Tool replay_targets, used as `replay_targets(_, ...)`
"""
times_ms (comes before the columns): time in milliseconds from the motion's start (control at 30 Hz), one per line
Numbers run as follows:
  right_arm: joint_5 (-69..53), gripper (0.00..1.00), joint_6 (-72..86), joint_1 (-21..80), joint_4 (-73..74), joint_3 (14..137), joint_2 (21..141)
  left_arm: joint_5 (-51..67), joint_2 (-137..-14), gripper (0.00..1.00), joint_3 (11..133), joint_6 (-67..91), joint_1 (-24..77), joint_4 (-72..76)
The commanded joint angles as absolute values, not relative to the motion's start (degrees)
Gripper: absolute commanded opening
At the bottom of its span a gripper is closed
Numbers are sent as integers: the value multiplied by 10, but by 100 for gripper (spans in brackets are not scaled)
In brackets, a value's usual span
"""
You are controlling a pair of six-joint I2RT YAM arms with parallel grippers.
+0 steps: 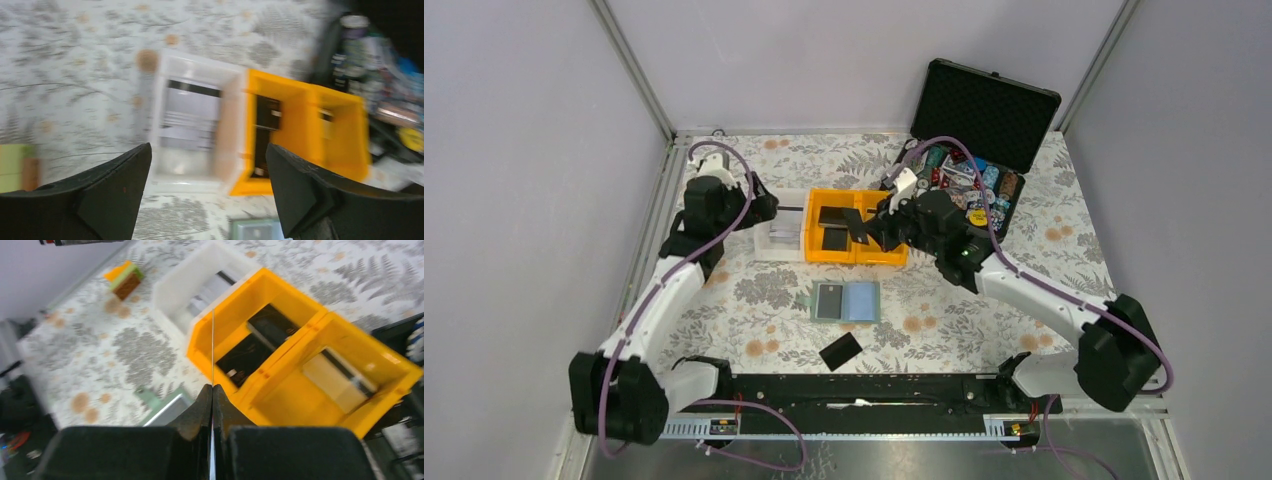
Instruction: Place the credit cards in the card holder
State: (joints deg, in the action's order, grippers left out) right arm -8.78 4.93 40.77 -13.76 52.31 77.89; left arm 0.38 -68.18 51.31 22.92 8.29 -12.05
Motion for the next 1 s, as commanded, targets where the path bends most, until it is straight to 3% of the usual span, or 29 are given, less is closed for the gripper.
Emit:
replay_targets(0,-197,0,179,400,-153,480,703,175,-596,89,444,292,115,-6)
replay_targets(233,-295,0,329,400,-272,365,608,408,-518,89,334,400,174,177)
replay_targets(567,-368,0,433,399,-394,322,612,417,-488,89,264,472,254,258)
replay_targets(700,-372,0,461,400,-409,312,620,430,-488,61,239,495,260,294)
replay_targets(833,-384,0,477,400,-418,306,629,467,-495,50,219,526,269,343)
replay_targets(967,-404,0,478,400,-412,313,648,476,-489,31,197,565,276,419)
